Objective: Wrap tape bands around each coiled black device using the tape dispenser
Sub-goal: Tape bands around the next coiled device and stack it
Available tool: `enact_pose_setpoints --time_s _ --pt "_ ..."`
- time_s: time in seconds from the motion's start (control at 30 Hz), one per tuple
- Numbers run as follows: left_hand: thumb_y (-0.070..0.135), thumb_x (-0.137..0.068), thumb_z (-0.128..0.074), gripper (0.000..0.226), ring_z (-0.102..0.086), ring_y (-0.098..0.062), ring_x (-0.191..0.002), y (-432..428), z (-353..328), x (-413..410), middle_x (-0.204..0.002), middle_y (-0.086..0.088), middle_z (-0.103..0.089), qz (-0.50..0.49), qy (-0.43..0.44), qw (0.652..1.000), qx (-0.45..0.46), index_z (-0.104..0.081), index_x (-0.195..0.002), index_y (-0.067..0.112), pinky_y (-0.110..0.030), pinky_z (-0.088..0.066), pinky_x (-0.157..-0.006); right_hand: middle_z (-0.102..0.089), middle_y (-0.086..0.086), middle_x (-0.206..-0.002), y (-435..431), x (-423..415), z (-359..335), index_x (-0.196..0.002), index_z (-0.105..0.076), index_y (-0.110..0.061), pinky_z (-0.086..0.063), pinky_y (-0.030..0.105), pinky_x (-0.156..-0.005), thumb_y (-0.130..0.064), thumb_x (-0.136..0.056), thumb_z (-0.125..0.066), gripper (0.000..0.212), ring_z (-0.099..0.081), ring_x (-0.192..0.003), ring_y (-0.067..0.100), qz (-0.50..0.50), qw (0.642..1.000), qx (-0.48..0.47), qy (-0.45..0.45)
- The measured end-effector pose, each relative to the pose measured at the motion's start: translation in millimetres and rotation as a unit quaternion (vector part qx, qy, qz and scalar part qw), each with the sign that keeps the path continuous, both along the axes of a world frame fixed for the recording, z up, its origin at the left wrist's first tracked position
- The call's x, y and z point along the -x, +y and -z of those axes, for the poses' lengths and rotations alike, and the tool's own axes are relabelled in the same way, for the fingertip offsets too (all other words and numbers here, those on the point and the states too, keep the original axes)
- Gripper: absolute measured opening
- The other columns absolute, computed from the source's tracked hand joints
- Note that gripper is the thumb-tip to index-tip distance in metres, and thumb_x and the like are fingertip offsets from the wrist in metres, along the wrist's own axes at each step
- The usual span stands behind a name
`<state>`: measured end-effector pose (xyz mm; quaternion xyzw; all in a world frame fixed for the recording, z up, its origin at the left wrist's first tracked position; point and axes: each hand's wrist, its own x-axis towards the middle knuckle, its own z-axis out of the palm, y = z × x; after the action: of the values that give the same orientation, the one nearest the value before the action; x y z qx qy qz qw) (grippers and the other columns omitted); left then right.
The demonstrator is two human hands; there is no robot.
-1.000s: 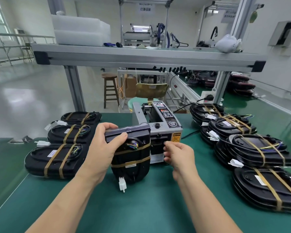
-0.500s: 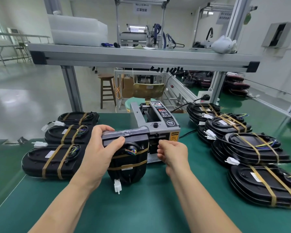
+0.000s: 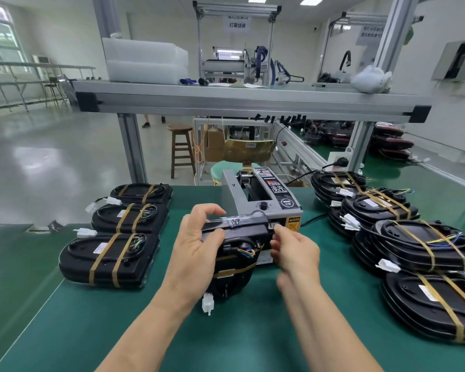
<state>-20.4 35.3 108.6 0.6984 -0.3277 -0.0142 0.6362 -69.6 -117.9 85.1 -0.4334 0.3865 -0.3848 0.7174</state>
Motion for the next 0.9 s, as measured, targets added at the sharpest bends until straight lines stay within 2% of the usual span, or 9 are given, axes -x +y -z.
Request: enact_pose_setpoints --time_s 0.13,0.23,0.3,0.4,0.5,0.57,0.67,0.8,0.9 --pt "0.026 -0.086 -0.051 0.019 -0.052 0.002 -0.099 -3 2 -1 -0.104 0.009 -0.056 -0.035 -0.015 0.999 -0.004 -0.059 -0.094 0.041 -0.005 -0.035 -0.082 -0.070 -0.003 -0.065 20 17 -27 -0.066 -0.071 -0.011 -0.045 0.011 -0.048 -0.005 -0.086 -0.071 0.021 -0.062 -0.057 0.005 -0.044 0.994 0.041 -0.088" --pt "0.027 -0.080 -0.049 0.021 -0.053 0.001 -0.099 -5 3 1 -0.103 0.007 -0.057 -0.045 -0.015 0.999 0.005 -0.058 -0.092 0.041 -0.008 -0.037 -0.084 -0.069 0.006 -0.114 42 18 -41 -0.060 -0.077 -0.019 -0.051 0.016 -0.064 -0.005 -0.084 -0.074 0.028 -0.067 -0.089 0.013 -0.081 0.987 0.053 -0.127" --pt "0.027 -0.078 -0.049 0.024 -0.053 0.003 -0.098 -8 1 2 -0.104 0.007 -0.057 -0.050 -0.012 0.999 0.011 -0.059 -0.094 0.042 -0.008 -0.037 -0.084 -0.060 0.000 -0.130 54 18 -45 -0.059 -0.077 -0.028 -0.052 0.023 -0.078 -0.005 -0.083 -0.074 0.033 -0.064 -0.109 0.018 -0.090 0.985 0.067 -0.132" --pt "0.027 -0.077 -0.049 0.027 -0.053 0.008 -0.096 -9 0 3 -0.104 0.010 -0.057 -0.063 -0.006 0.998 0.012 -0.061 -0.097 0.042 -0.001 -0.035 -0.076 -0.055 -0.012 -0.133 62 14 -40 -0.058 -0.076 -0.017 -0.052 0.036 -0.096 -0.006 -0.082 -0.075 0.027 -0.060 -0.121 0.018 -0.094 0.985 0.089 -0.118" --pt "0.028 -0.076 -0.049 0.024 -0.053 0.006 -0.093 -9 -1 4 -0.103 0.007 -0.057 -0.069 0.003 0.998 0.012 -0.062 -0.093 0.039 -0.001 -0.036 -0.074 -0.054 -0.016 -0.133 66 12 -35 -0.063 -0.076 -0.012 -0.051 0.032 -0.095 -0.009 -0.082 -0.075 0.020 -0.058 -0.119 0.006 -0.078 0.986 0.110 -0.102" --pt "0.028 -0.076 -0.049 0.022 -0.054 0.004 -0.092 -9 -1 5 -0.101 0.005 -0.058 -0.074 0.004 0.997 0.012 -0.062 -0.091 0.038 -0.004 -0.037 -0.073 -0.054 -0.017 -0.133 68 11 -34 -0.063 -0.077 -0.014 -0.050 0.036 -0.100 -0.010 -0.082 -0.075 0.019 -0.057 -0.119 0.004 -0.071 0.986 0.120 -0.093" --pt "0.033 -0.078 -0.052 0.016 -0.055 0.000 -0.092 -8 -2 6 -0.100 0.005 -0.060 -0.082 0.006 0.997 0.014 -0.063 -0.089 0.035 -0.009 -0.039 -0.074 -0.054 -0.018 -0.132 69 9 -31 -0.063 -0.077 -0.016 -0.046 0.043 -0.106 -0.013 -0.080 -0.077 0.017 -0.055 -0.123 0.008 -0.069 0.985 0.135 -0.081" --pt "0.042 -0.083 -0.059 0.011 -0.057 -0.005 -0.093 -11 -3 8 -0.098 0.003 -0.062 -0.106 -0.006 0.994 0.021 -0.062 -0.086 0.032 -0.025 -0.044 -0.083 -0.054 -0.018 -0.130 69 7 -26 -0.064 -0.077 -0.020 -0.041 0.043 -0.110 -0.015 -0.079 -0.078 0.017 -0.047 -0.126 0.003 -0.061 0.982 0.166 -0.065" --pt "0.033 -0.086 -0.069 0.007 -0.060 -0.012 -0.093 -13 -3 8 -0.094 0.002 -0.063 -0.137 -0.014 0.990 0.023 -0.062 -0.083 0.030 -0.035 -0.049 -0.086 -0.056 -0.016 -0.129 69 5 -23 -0.063 -0.076 -0.020 -0.041 0.041 -0.110 -0.013 -0.079 -0.077 0.018 -0.045 -0.125 -0.003 -0.058 0.981 0.175 -0.064"
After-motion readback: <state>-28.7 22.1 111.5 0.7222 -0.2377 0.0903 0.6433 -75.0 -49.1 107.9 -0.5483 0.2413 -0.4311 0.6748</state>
